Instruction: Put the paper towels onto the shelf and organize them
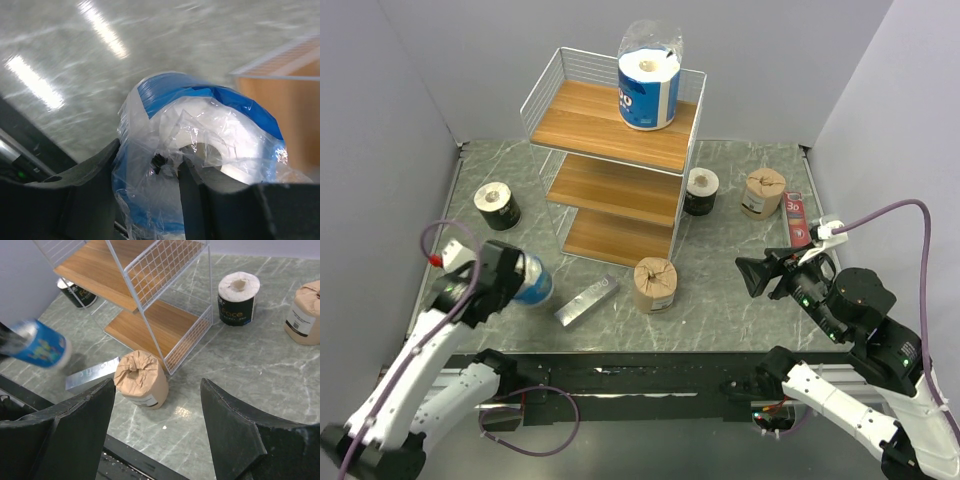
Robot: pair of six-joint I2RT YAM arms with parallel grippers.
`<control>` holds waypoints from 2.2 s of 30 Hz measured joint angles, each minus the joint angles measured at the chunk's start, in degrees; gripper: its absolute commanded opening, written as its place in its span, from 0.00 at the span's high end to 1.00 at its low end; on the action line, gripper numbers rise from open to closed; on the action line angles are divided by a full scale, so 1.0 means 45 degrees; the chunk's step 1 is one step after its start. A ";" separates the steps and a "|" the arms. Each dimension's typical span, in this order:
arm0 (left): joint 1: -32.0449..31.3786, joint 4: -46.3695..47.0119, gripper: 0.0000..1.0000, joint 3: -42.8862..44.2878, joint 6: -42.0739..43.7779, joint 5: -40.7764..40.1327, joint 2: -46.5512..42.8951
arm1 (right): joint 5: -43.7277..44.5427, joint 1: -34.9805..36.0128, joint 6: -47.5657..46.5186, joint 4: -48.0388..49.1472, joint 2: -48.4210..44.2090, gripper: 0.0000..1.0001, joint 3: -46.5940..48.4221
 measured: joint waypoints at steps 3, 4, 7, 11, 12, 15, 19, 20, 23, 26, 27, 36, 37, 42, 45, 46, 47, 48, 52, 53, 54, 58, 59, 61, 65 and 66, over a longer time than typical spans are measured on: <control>0.0000 0.0097 0.99 0.1443 0.1161 0.0068 -0.1078 | 0.0170 0.0000 -0.0058 -0.0175 0.0039 0.24 0.0228; 0.0000 0.0136 0.99 0.1894 0.1540 0.0112 -0.1423 | 0.0194 0.0000 -0.0063 -0.0209 0.0039 0.24 0.0306; 0.0005 0.0087 0.99 0.3269 0.2691 0.0481 -0.2021 | 0.0204 0.0000 -0.0049 -0.0257 0.0039 0.24 0.0408; 0.0000 -0.0044 0.99 0.5984 0.4537 0.1447 -0.1341 | 0.0180 0.0000 0.0005 -0.0427 0.0039 0.23 0.0408; 0.0000 -0.0058 0.99 0.6776 0.4925 0.1744 -0.0942 | 0.0165 0.0000 0.0029 -0.0510 0.0044 0.23 0.0427; 0.0000 -0.0058 0.99 0.9180 0.5989 0.2613 0.0321 | 0.0155 0.0000 0.0063 -0.0767 0.0107 0.23 0.0578; 0.0000 -0.0214 0.99 1.1963 0.6980 0.3517 0.1685 | 0.0165 0.0000 0.0117 -0.0899 0.0117 0.23 0.0792; 0.0000 -0.0223 0.99 1.2745 0.7198 0.3725 0.2055 | 0.0160 0.0000 0.0136 -0.0918 0.0117 0.23 0.0855; 0.0000 0.0126 0.99 1.4591 0.7878 0.4274 0.2958 | 0.0165 0.0000 0.0160 -0.0991 0.0131 0.23 0.1049; 0.0000 0.0976 0.99 1.4950 0.8408 0.4692 0.3303 | 0.0165 0.0000 0.0170 -0.1049 0.0175 0.23 0.1214; 0.0000 0.1132 0.99 1.4974 0.8510 0.4760 0.3410 | 0.0160 0.0000 0.0199 -0.1069 0.0199 0.23 0.1268; 0.0000 0.3084 0.95 1.5402 0.9175 0.5697 0.5561 | 0.0155 0.0000 0.0408 -0.1224 0.0359 0.23 0.1778; 0.0000 0.3220 0.95 1.5402 0.9214 0.5707 0.5770 | 0.0160 0.0000 0.0427 -0.1234 0.0364 0.23 0.1831; 0.0000 0.3599 0.87 1.5412 0.9398 0.5668 0.6368 | 0.0175 0.0000 0.0442 -0.1316 0.0355 0.23 0.2035; 0.0000 0.3638 0.87 1.5601 0.9486 0.5673 0.6630 | 0.0175 0.0000 0.0447 -0.1409 0.0340 0.23 0.2035; 0.0000 0.3711 0.87 1.5640 0.9491 0.5673 0.6708 | 0.0175 0.0000 0.0447 -0.1433 0.0330 0.23 0.2035; 0.0000 0.3793 0.87 1.5722 0.9496 0.5668 0.6810 | 0.0175 0.0000 0.0447 -0.1447 0.0311 0.23 0.2035; 0.0000 0.3891 0.87 1.5800 0.9496 0.5668 0.6926 | 0.0185 0.0000 0.0452 -0.1462 0.0296 0.23 0.2035; 0.0000 0.4197 0.85 1.6028 0.9491 0.5586 0.7325 | 0.0175 0.0000 0.0486 -0.1496 0.0267 0.23 0.2035; 0.0000 0.4231 0.84 1.6087 0.9496 0.5566 0.7436 | 0.0165 0.0000 0.0491 -0.1501 0.0267 0.23 0.2035; 0.0000 0.4245 0.84 1.6179 0.9496 0.5532 0.7563 | 0.0160 0.0000 0.0491 -0.1496 0.0267 0.23 0.2035; 0.0000 0.4318 0.75 1.6602 0.9505 0.5328 0.8063 | 0.0160 0.0000 0.0491 -0.1501 0.0267 0.23 0.2035; 0.0000 0.4362 0.72 1.6708 0.9520 0.5246 0.8208 | 0.0160 0.0000 0.0491 -0.1501 0.0267 0.23 0.2035; 0.0000 0.4420 0.66 1.6849 0.9573 0.5139 0.8398 | 0.0165 0.0000 0.0491 -0.1506 0.0267 0.23 0.2035; 0.0000 0.4469 0.33 1.7379 0.9763 0.4949 0.8888 | 0.0165 0.0000 0.0491 -0.1569 0.0267 0.23 0.2118; 0.0000 0.4532 0.29 1.7466 0.9811 0.4915 0.8986 | 0.0165 0.0000 0.0491 -0.1622 0.0267 0.23 0.2186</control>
